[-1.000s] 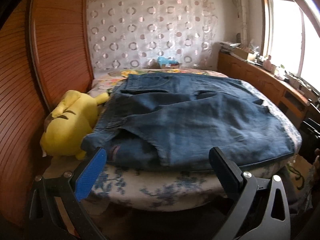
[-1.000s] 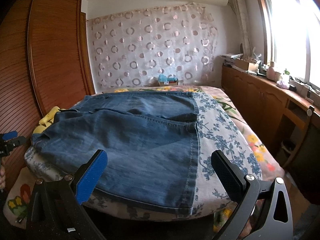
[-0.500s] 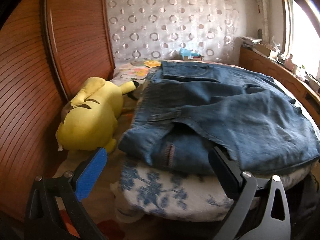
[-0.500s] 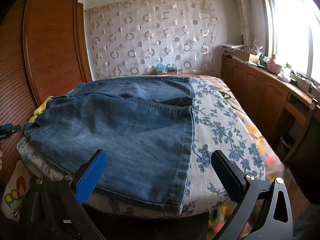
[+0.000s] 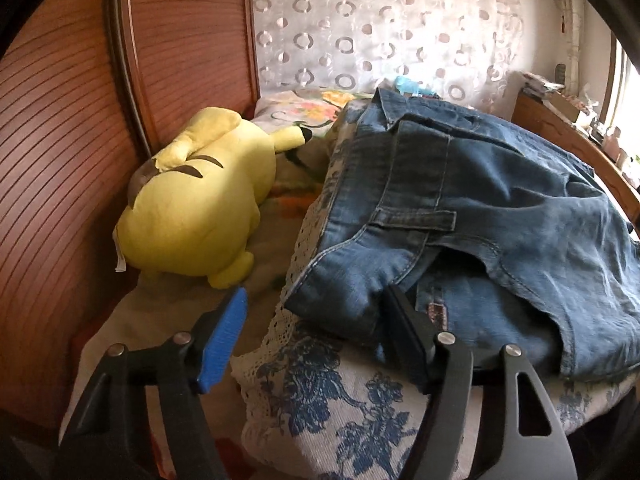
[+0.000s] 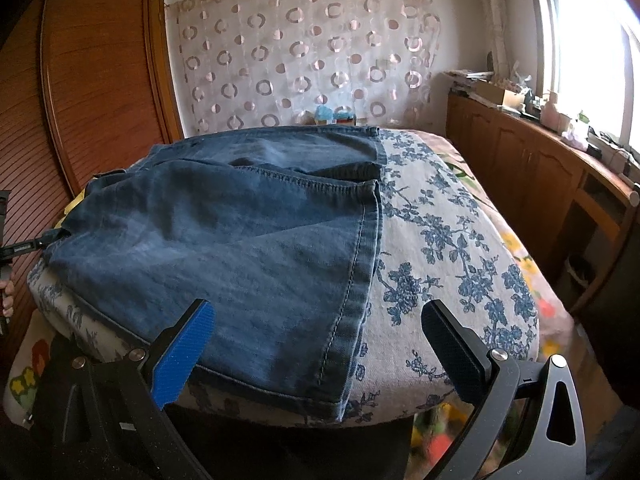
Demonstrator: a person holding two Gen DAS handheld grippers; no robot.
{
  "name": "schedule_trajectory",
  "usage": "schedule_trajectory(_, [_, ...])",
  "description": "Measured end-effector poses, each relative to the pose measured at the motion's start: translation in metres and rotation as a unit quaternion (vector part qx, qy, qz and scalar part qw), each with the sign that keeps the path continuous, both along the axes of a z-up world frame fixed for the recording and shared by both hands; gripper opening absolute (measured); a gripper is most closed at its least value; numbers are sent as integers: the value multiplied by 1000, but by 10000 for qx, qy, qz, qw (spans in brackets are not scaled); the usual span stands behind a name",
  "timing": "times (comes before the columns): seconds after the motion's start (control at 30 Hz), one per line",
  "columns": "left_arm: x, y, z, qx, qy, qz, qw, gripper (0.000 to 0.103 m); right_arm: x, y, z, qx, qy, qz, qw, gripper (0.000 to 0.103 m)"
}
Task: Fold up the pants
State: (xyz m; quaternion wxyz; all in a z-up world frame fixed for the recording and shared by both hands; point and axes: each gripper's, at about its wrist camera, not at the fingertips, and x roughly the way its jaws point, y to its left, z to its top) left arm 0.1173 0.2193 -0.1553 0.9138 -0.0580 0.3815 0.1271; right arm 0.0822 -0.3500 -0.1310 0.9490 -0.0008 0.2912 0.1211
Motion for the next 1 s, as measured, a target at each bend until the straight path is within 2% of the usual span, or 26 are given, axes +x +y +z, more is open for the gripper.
schedule_trajectory(0.07, [0,1,0,-27,-8,10,10000,71,-1,-1,0,-6,20,25,10000,102])
schedule_trajectory(0.43, [1,2,-1,18,-22,-53,10000,70,-2,-12,-5,-15,336,165,9993,79])
schedule_trajectory(0.5, [4,2,0,9,-15,-107,9999,65,-2,-14,-7,-41,422,148,9990,75])
schedule_trajectory(0.57, [5,2,2,-16,-16,-153,9999,54,-3,-16,-4,-79,424,120,9990,73])
schedule_trajectory(0.6, [6,1,3,-12,-14,-179,9998,52,-3,-17,-2,-92,419,116,9990,72])
schedule_trajectory(0.63, [7,0,3,-18,-10,-202,9998,48,-4,-17,-1,-98,419,111,9990,68])
schedule_trajectory(0.7, [7,-2,3,37,-16,-188,9998,46,-5,-17,1,-146,393,130,9990,60])
schedule_trajectory(0.83, [8,-7,4,76,-40,-266,9996,34,-9,-11,2,-347,296,212,9987,29])
schedule_trajectory(0.9, [7,-10,7,113,-71,-318,9994,28,-8,-13,2,-261,308,294,9988,19])
schedule_trajectory(0.93, [6,-12,8,130,-96,-347,9993,23,-6,-13,2,-186,334,344,9987,17])
schedule_trajectory(1.0, [4,-15,14,151,-201,-386,9989,20,-4,-15,5,-105,307,412,9986,12])
